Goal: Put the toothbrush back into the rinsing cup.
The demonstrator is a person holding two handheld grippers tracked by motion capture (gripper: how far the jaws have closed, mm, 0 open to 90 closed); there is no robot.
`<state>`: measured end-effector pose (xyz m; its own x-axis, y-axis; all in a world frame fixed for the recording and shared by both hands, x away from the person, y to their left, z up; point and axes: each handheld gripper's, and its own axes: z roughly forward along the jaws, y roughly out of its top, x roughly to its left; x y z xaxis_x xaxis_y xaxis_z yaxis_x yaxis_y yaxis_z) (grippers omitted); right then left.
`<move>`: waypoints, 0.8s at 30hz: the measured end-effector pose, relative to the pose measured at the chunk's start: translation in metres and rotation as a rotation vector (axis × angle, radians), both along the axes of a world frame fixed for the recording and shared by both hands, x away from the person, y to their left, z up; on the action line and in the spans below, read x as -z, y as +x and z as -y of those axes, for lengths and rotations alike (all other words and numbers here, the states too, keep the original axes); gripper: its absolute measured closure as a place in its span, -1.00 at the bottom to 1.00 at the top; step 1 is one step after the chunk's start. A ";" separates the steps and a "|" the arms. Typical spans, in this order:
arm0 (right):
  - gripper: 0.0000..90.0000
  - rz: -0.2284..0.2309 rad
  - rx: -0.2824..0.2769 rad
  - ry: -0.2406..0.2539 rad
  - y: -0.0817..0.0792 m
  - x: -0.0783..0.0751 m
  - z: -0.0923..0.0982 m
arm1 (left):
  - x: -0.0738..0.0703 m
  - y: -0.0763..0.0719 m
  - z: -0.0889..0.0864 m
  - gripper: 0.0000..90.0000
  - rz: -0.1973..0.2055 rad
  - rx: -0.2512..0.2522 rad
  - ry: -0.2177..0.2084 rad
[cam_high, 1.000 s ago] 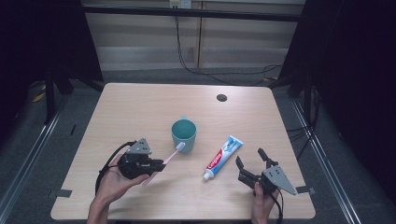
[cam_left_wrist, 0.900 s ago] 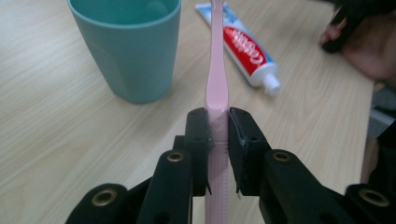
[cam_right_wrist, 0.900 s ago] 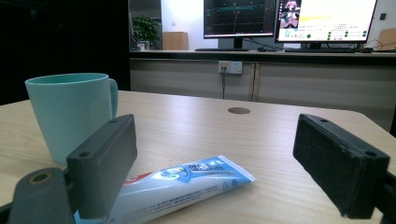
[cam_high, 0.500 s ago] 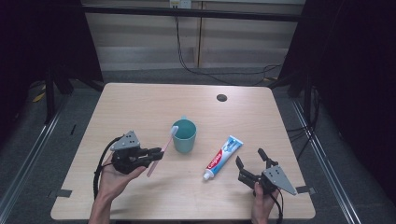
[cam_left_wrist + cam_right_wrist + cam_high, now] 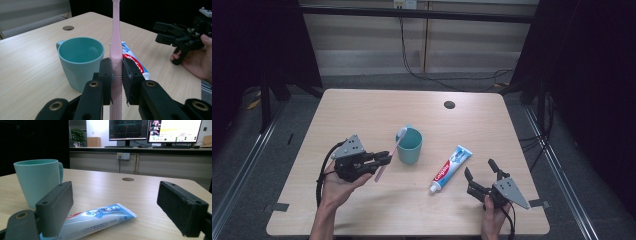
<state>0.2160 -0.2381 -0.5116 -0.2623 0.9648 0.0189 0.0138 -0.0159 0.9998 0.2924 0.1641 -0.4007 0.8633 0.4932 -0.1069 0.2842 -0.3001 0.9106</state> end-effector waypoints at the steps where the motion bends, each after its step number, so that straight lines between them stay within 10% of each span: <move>1: -0.71 0.000 0.000 0.000 0.000 0.000 0.000 | 0.000 0.001 0.001 0.75 0.011 -0.004 -0.006; 24: -0.71 -0.001 0.001 0.001 0.000 0.000 0.000 | -0.024 0.025 0.009 0.75 0.061 -0.080 -0.151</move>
<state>0.2159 -0.2380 -0.5116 -0.2618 0.9649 0.0203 0.0147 -0.0170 0.9997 0.3176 0.1555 -0.3764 0.8290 0.5430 -0.1337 0.2445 -0.1370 0.9599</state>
